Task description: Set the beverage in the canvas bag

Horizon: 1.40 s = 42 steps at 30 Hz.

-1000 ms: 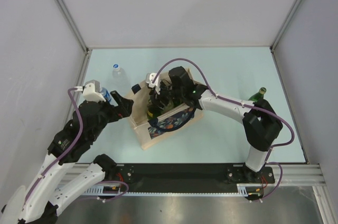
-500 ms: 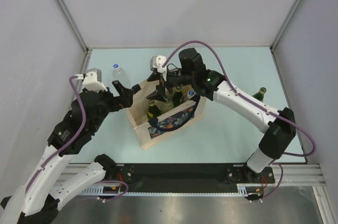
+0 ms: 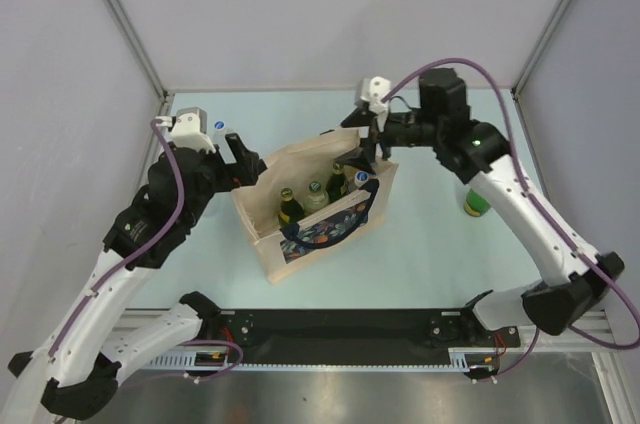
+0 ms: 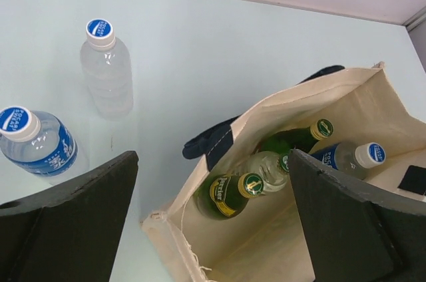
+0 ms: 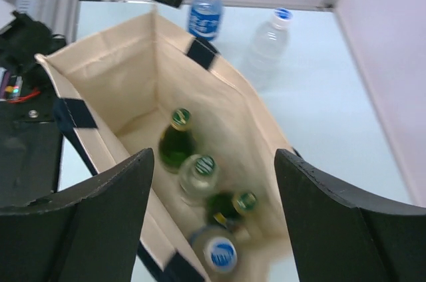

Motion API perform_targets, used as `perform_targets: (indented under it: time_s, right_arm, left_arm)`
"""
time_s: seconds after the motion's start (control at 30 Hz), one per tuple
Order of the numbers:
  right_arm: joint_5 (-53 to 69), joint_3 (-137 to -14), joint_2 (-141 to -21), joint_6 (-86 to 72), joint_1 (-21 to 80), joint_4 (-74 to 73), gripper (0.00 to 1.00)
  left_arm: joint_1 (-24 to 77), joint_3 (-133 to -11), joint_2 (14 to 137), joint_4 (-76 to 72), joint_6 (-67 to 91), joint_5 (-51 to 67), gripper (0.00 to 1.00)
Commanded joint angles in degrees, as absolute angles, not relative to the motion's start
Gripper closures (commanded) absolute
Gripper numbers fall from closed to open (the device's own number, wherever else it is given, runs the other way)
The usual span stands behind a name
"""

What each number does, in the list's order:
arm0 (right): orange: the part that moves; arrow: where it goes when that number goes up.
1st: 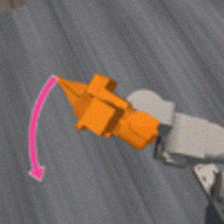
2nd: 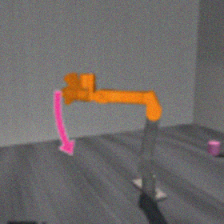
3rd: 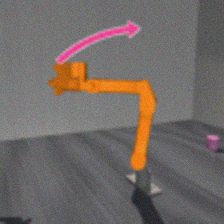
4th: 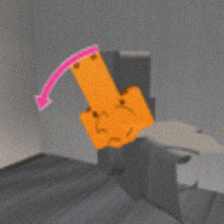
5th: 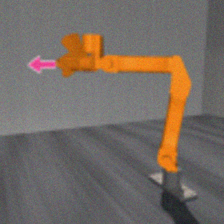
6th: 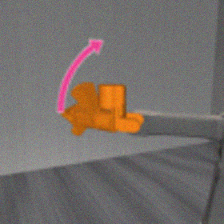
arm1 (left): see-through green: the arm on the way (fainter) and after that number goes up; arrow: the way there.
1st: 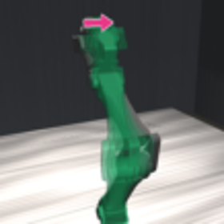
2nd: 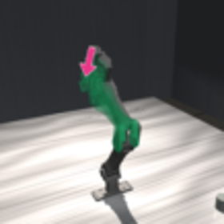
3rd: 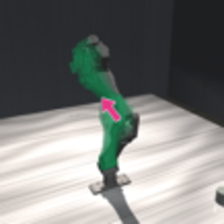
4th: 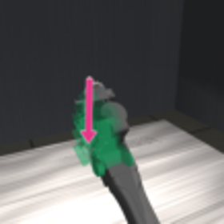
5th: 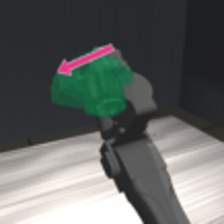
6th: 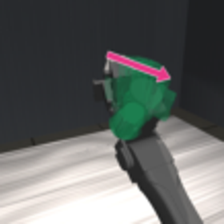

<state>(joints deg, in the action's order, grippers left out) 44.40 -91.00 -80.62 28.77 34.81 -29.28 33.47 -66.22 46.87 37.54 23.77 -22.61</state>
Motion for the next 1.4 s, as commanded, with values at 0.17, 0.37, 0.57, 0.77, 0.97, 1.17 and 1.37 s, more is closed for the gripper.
perform_targets:
  time_s: [0.17,0.37,0.57,0.77,0.97,1.17,1.37]
  right_arm:
    - [44.3,-85.2,-65.7,27.0,21.8,-31.4,0.20]
    - [45.6,-83.2,-62.5,24.0,15.3,-33.3,0.20]
    - [47.9,-80.4,-60.9,20.0,9.4,-32.1,0.19]
    - [52.1,-79.9,-62.6,17.0,6.1,-32.3,0.19]
    - [53.3,-79.5,-63.6,18.7,5.5,-34.6,0.19]
    - [53.4,-79.6,-65.9,19.2,5.5,-35.4,0.19]
    - [53.0,-79.5,-67.8,18.7,5.5,-34.7,0.19]
  left_arm:
    - [31.4,-73.1,51.7,34.5,19.2,-20.0,0.00]
    - [29.2,-76.0,54.8,34.4,18.5,-18.5,0.00]
    - [23.7,-81.7,60.9,36.3,19.8,-15.9,0.00]
    - [16.4,-83.6,66.3,37.9,21.5,-12.7,0.00]
    - [11.2,-86.6,75.3,39.6,22.2,-12.4,0.00]
    - [9.8,-94.6,86.4,44.3,21.4,-13.3,0.01]
    - [8.8,-97.5,92.5,46.9,19.9,-15.6,0.08]
